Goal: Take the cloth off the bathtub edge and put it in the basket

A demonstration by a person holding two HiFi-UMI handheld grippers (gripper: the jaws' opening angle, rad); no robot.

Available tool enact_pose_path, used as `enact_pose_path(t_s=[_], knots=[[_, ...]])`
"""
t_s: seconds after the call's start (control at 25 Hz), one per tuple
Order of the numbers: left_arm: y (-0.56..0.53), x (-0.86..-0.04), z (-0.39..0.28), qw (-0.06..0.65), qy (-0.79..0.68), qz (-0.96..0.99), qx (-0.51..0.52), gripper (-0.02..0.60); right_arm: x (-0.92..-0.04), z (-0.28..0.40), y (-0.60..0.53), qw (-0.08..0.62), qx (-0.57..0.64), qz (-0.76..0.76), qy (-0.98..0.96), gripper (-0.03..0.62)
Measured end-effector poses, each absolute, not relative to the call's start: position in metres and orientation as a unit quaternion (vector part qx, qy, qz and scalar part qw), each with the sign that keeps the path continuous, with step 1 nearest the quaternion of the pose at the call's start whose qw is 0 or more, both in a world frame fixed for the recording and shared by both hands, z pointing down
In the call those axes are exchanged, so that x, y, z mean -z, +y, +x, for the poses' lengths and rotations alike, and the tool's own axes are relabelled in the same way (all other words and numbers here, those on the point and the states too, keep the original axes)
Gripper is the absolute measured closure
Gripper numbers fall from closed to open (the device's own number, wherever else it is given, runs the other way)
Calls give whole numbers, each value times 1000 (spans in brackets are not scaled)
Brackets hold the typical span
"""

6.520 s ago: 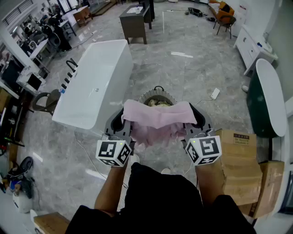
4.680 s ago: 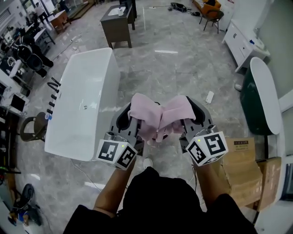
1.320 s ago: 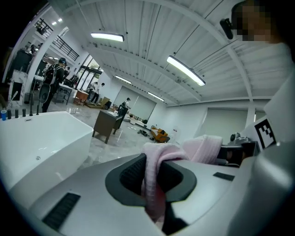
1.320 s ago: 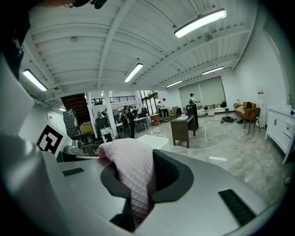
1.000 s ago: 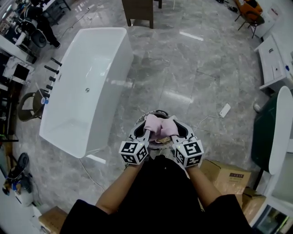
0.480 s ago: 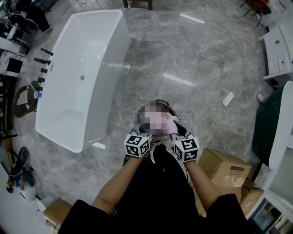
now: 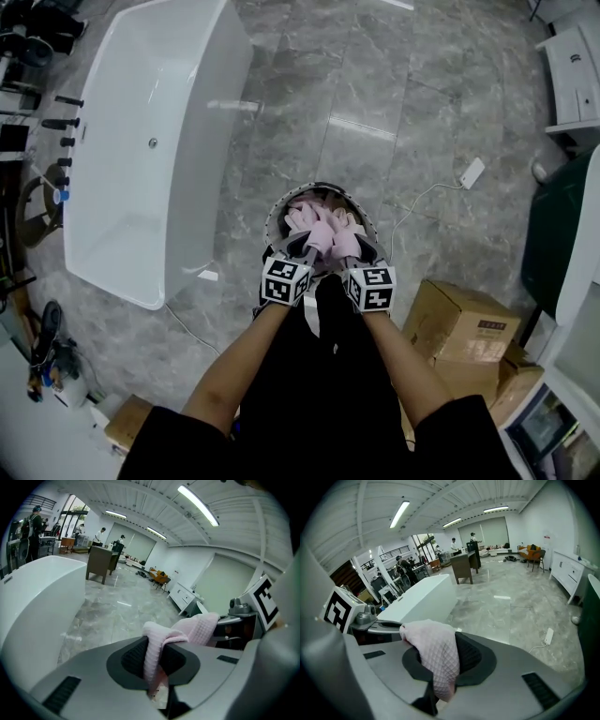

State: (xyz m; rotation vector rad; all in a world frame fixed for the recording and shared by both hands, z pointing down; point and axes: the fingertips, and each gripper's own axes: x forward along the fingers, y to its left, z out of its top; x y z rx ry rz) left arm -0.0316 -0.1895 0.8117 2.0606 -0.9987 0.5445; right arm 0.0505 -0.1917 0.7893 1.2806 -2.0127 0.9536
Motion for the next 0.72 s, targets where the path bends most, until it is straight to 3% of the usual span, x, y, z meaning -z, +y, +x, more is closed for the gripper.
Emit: enact_pose_path(t_s=[0.36,0.72], knots=[[-191,-896,-47,400,-365,787,-298,518,-868,45,-186,332,-382,459,-730,530],[-186,-920,-50,472,-332,764,-288,445,-903,54,-187,338,-429,482,-685,525]])
